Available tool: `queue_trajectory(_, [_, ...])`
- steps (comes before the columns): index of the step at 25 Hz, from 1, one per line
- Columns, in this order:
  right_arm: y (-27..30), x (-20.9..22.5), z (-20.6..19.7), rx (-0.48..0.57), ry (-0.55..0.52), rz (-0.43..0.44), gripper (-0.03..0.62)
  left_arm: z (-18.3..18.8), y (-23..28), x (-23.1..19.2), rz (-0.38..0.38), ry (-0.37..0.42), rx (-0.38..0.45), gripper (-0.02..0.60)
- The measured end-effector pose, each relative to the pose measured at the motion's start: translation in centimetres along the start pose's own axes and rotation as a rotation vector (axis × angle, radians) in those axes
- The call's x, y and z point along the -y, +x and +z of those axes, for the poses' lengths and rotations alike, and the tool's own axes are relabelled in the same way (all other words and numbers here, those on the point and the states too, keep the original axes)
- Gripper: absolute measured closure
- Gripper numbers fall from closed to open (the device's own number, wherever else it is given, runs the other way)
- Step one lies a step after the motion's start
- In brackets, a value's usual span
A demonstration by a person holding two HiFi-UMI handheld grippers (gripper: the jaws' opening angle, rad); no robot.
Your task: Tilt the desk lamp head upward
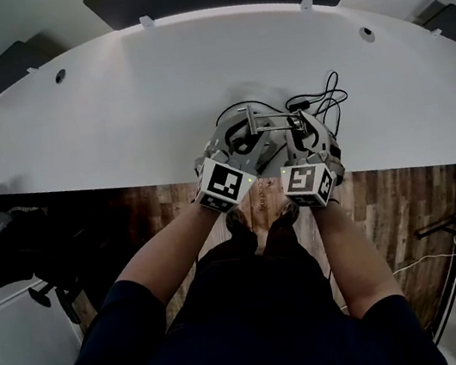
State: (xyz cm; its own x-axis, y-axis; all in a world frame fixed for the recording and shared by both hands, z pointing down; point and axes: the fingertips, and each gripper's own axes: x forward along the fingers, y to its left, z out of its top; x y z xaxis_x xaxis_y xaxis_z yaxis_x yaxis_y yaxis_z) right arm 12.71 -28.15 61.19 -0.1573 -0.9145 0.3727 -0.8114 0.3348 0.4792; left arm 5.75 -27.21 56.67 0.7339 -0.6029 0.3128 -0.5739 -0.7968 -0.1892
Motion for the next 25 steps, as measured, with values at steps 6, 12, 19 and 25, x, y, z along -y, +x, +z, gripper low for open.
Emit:
queue_trajectory(6, [-0.2, 0.5, 0.4, -0.029, 0.005, 0.013, 0.524, -0.5, 0.2, 0.4, 0.003, -0.017, -0.001, 0.454])
queue_trajectory(12, [-1.0, 1.7, 1.2, -0.073, -0.048, -0.015, 0.525, -0.6, 0.2, 0.4, 0.0, -0.02, -0.013, 0.454])
queue_trajectory(19, [-2.1, 3.9, 2.0, -0.116, -0.316, -0.056, 0.525, -0.7, 0.4, 0.5, -0.007, -0.052, -0.053, 0.454])
queue_trajectory(25, [-4.0, 6.0, 5.5, -0.096, -0.506, -0.141, 0.522, -0.6, -0.2, 0.7, -0.024, -0.099, -0.083, 0.454])
